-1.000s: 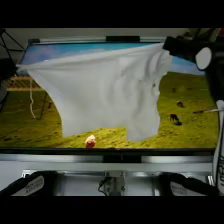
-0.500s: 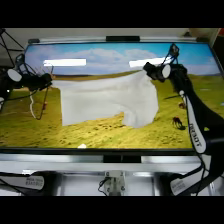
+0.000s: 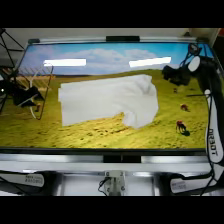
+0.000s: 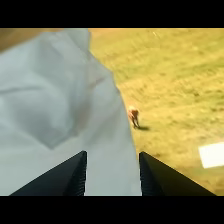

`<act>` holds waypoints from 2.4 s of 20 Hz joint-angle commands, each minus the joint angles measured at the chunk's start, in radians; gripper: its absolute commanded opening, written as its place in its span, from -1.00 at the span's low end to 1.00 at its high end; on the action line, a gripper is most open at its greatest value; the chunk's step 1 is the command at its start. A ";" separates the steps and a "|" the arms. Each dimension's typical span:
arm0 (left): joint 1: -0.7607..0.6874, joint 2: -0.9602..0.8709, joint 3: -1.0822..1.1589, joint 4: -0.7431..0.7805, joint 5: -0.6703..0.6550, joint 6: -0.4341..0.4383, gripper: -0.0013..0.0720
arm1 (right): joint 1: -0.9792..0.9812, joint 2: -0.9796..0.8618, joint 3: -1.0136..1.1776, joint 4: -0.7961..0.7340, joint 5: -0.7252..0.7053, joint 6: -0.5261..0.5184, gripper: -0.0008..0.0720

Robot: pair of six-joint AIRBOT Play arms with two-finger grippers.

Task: Fold the shirts.

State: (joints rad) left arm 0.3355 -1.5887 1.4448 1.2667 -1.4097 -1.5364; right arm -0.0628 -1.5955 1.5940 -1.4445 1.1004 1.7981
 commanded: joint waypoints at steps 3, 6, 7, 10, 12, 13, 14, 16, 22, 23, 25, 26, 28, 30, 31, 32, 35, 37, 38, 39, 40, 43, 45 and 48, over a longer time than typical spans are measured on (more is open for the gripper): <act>0.048 0.093 -0.399 -0.187 0.055 0.117 0.68 | -0.086 0.021 -0.055 0.003 0.339 -0.140 0.27; 0.018 0.092 -0.524 -0.342 0.208 0.143 0.68 | -0.083 0.021 -0.071 0.013 0.313 -0.126 0.27; -0.002 0.089 -0.545 -0.359 0.242 0.154 0.68 | -0.084 0.021 -0.071 0.025 0.300 -0.124 0.27; -0.065 0.086 -0.563 -0.364 0.327 0.151 0.67 | -0.084 0.021 -0.071 0.025 0.283 -0.124 0.27; -0.098 0.086 -0.563 -0.399 0.365 0.145 0.65 | -0.084 0.021 -0.071 0.025 0.283 -0.124 0.27; -0.118 0.086 -0.563 -0.408 0.373 0.136 0.65 | -0.084 0.021 -0.071 0.025 0.284 -0.124 0.27; -0.137 0.086 -0.563 -0.407 0.375 0.129 0.49 | -0.084 0.020 -0.071 0.025 0.284 -0.124 0.31; -0.153 0.086 -0.563 -0.407 0.375 0.129 -0.56 | -0.084 0.002 -0.071 0.038 0.298 -0.128 0.32; -0.123 0.122 -0.562 -0.401 0.362 0.142 -0.88 | -0.083 -0.158 -0.071 0.232 0.317 -0.236 0.32; -0.120 0.137 -0.562 -0.398 0.362 0.145 -0.89 | -0.083 -0.185 -0.071 0.231 0.308 -0.237 0.32; -0.116 0.164 -0.562 -0.396 0.362 0.157 -0.89 | -0.084 -0.231 -0.071 0.231 0.290 -0.243 0.32; -0.116 0.175 -0.562 -0.396 0.362 0.158 -0.89 | -0.084 -0.250 -0.071 0.231 0.276 -0.245 0.32; -0.117 0.190 -0.562 -0.396 0.362 0.197 -0.89 | -0.076 -0.282 -0.071 0.241 0.244 -0.248 0.32; -0.118 0.200 -0.562 -0.396 0.363 0.205 -0.89 | -0.066 -0.307 -0.071 0.240 0.222 -0.256 0.30; -0.117 0.204 -0.562 -0.396 0.364 0.205 -0.89 | -0.061 -0.314 -0.071 0.240 0.204 -0.253 0.02; -0.117 0.205 -0.557 -0.396 0.363 0.205 -0.89 | -0.052 -0.314 -0.071 0.247 0.189 -0.246 -0.52; -0.114 0.221 -0.467 -0.395 0.320 0.205 -0.89 | -0.039 -0.261 -0.042 0.283 0.192 -0.286 -0.80; -0.113 0.278 -0.319 -0.395 0.297 0.209 -0.90 | -0.040 -0.158 0.016 0.296 0.188 -0.322 -0.80; -0.114 0.327 -0.211 -0.394 0.300 0.208 -0.90 | -0.043 -0.083 0.066 0.292 0.183 -0.337 -0.80; -0.114 0.375 -0.092 -0.394 0.302 0.209 -0.90 | -0.044 -0.005 0.125 0.291 0.175 -0.359 -0.80; -0.114 0.430 0.053 -0.394 0.311 0.208 -0.90 | -0.044 0.086 0.192 0.291 0.153 -0.386 -0.80; -0.113 0.580 0.460 -0.376 0.405 0.204 -0.89 | -0.044 0.393 0.322 0.269 -0.029 -0.446 -0.80; -0.113 0.673 0.639 -0.322 0.457 0.183 -0.89 | -0.044 0.595 0.338 0.211 -0.165 -0.449 -0.81; -0.113 0.840 0.659 -0.204 0.459 0.064 -0.89 | -0.044 0.835 0.338 0.108 -0.215 -0.426 -0.81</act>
State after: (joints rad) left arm 0.2214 -0.8936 1.9907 0.9504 -0.9833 -1.3800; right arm -0.1066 -0.9886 1.9057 -1.2453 0.9974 1.3697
